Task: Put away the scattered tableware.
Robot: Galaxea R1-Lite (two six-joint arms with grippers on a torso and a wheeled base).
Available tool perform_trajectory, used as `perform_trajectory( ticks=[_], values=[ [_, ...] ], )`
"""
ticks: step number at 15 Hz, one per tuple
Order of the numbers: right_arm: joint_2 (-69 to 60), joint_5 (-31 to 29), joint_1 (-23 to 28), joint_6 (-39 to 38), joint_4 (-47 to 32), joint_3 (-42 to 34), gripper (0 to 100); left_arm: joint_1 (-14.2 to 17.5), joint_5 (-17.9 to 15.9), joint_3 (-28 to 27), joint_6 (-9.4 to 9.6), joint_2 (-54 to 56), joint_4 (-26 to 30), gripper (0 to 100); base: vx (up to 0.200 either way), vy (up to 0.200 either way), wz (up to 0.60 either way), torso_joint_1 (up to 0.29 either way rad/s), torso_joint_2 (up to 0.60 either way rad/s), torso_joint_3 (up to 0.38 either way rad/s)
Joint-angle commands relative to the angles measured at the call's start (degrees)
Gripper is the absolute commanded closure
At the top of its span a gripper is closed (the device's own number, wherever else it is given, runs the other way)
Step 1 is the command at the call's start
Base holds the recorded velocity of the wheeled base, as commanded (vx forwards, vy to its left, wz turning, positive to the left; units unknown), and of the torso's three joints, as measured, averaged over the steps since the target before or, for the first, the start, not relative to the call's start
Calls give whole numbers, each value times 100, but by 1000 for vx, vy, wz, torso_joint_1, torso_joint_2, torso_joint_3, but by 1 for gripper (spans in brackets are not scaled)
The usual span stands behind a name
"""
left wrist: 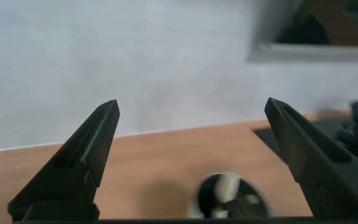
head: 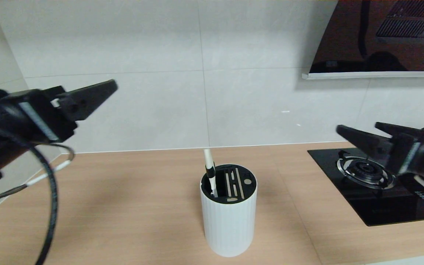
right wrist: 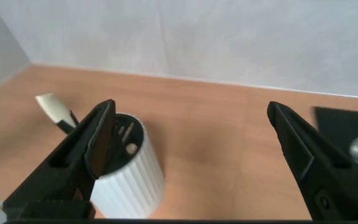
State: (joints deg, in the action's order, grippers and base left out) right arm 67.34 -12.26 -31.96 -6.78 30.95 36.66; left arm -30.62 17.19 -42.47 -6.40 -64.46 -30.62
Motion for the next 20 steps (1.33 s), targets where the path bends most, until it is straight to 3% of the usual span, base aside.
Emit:
perform_trajectory(
  ticks=[1, 2, 3, 5, 7, 9, 11, 12, 14, 15, 17, 18, 20],
  values=[
    [-2225, 5, 498, 124, -318, -871, 0, 434, -102, 899, 121, 2149, 900, 0, 0, 0, 0, 0, 0, 0],
    [-2709, 5, 700, 133, -625, -844, 0, 452, -119, 1083, 157, 2799, 1375, 0, 0, 0, 0, 0, 0, 0],
    [-3438, 31, 1157, 133, -1223, -809, 0, 830, -137, 1259, 174, 3783, 2386, 0, 0, 0, 0, 0, 0, 0],
    [-4326, 75, 1526, 133, -1882, -809, 0, 1278, -330, 1276, 157, 4715, 3396, 0, 0, 0, 0, 0, 0, 0],
    [-5275, 40, 1834, 194, -2788, -809, 0, 1709, -611, 1285, 157, 5383, 3801, 0, 0, 0, 0, 0, 0, 0],
    [-6189, 93, 2027, 221, -3772, -897, 0, 2122, -603, 1408, 139, 5893, 4038, 0, 0, 0, 0, 0, 0, 0],
    [-6163, -189, 2150, 194, -3948, -950, 0, 2342, -234, 1575, -28, 5884, 4020, 0, 0, 0, 0, 0, 0, 0],
    [-6163, -400, 2291, 221, -3921, -985, 0, 2394, -23, 1637, -19, 5884, 4020, 0, 0, 0, 0, 0, 0, 0],
    [-6277, -382, 2941, 230, -3921, -1187, 0, 2913, -23, 1777, 7, 6068, 4038, 0, 0, 0, 0, 0, 0, 0],
    [-6734, 84, 3161, 282, -4018, -1266, 0, 3062, -260, 2068, 209, 6446, 4038, 0, 0, 0, 0, 0, 0, 0],
    [-6734, 145, 3170, 344, -3974, -1618, 0, 3080, 267, 2665, 324, 6446, 3862, 0, 0, 0, 0, 0, 0, 0],
    [-6734, 57, 3170, 449, -3948, -1934, 0, 3080, 232, 3078, 473, 6446, 3634, 0, 0, 0, 0, 0, 0, 0],
    [-6734, 75, 3170, 599, -3174, -2831, 0, 3080, 171, 4247, 1071, 6446, 2684, 0, 0, 0, 0, 0, 0, 0]
  ],
)
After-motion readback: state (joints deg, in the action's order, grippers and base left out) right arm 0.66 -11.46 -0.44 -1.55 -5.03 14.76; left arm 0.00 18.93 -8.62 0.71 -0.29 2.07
